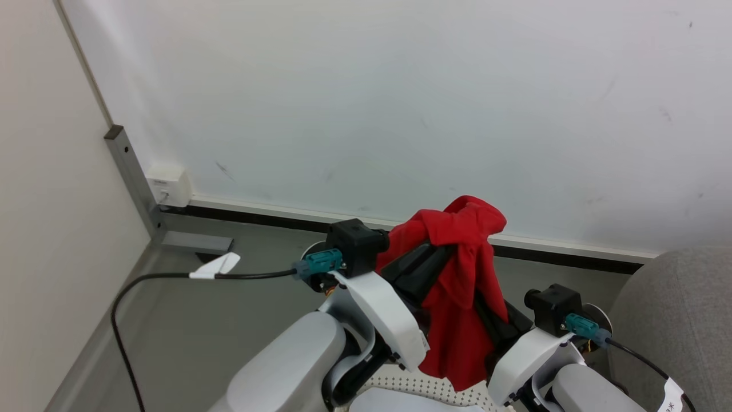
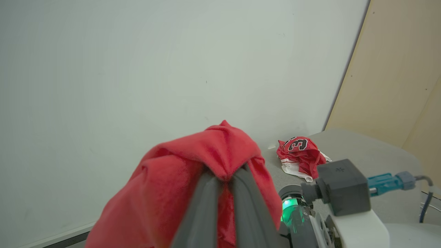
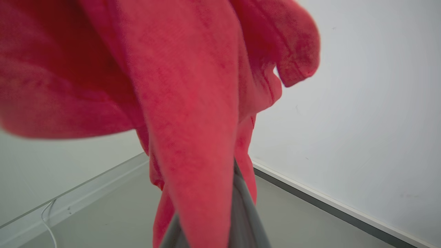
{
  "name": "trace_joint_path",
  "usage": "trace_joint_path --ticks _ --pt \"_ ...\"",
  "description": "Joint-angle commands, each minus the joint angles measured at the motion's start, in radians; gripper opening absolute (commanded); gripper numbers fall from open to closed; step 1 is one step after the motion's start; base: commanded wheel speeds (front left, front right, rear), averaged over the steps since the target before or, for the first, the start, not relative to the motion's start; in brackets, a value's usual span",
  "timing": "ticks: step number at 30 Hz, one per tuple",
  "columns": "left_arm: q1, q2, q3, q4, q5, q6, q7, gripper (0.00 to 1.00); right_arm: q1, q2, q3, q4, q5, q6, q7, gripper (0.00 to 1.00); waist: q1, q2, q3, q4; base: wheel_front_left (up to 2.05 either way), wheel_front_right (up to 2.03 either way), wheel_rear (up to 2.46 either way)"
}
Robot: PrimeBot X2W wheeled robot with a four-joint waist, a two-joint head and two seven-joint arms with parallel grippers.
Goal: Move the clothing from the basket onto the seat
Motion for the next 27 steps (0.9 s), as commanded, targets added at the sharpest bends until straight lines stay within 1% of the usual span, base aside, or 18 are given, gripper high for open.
trace_joint_path --ticks 1,7,11,12,13,14,21,23,27 --pt "0.012 0.004 0.002 -0.005 -0.005 0.002 -0.001 0.00 0.010 -0.005 -0.006 -0.004 0.012 -0.002 0.001 0.00 0.0000 0.0000 0.000 0.004 0.00 0.00 0.00" --pt "0.019 0.014 0.010 0.002 -0.010 0.016 -0.011 0.00 0.022 -0.008 -0.029 -0.027 0.040 -0.002 0.001 0.00 0.0000 0.0000 0.009 -0.005 0.00 0.00 0.00" --pt "0.023 0.023 0.010 0.009 -0.008 0.017 -0.023 0.00 0.034 0.002 -0.079 -0.079 0.111 -0.002 0.001 0.00 0.0000 0.0000 0.019 -0.026 0.00 0.00 0.00" --pt "0.030 0.032 0.003 0.017 0.001 0.016 -0.027 0.34 0.024 -0.001 -0.102 -0.109 0.147 -0.002 0.001 0.00 0.0000 0.0000 0.024 -0.044 0.00 0.00 0.00" --pt "0.032 0.034 -0.001 0.020 0.004 0.017 -0.028 0.73 0.018 -0.004 -0.117 -0.126 0.158 -0.002 0.001 0.00 0.0000 0.0000 0.027 -0.052 0.00 0.00 0.00" --pt "0.033 0.037 -0.002 0.023 0.008 0.018 -0.029 1.00 0.012 -0.006 -0.129 -0.142 0.167 -0.002 0.001 0.00 0.0000 0.0000 0.030 -0.063 0.00 0.00 0.00" --pt "0.045 0.043 -0.022 0.017 0.015 0.016 -0.049 1.00 0.018 -0.025 -0.251 -0.236 0.225 -0.002 0.001 0.00 0.0000 0.0000 0.052 -0.144 0.00 0.00 0.00" --pt "0.051 0.046 -0.030 0.004 0.015 0.011 -0.072 1.00 0.028 -0.032 -0.269 -0.257 0.227 -0.002 0.001 0.00 0.0000 0.0000 0.058 -0.176 0.00 0.00 0.00" --pt "0.071 0.057 -0.027 -0.004 0.014 0.018 -0.101 1.00 0.051 -0.059 -0.295 -0.286 0.216 -0.002 0.001 0.00 0.0000 0.0000 0.070 -0.244 0.00 0.00 0.00"
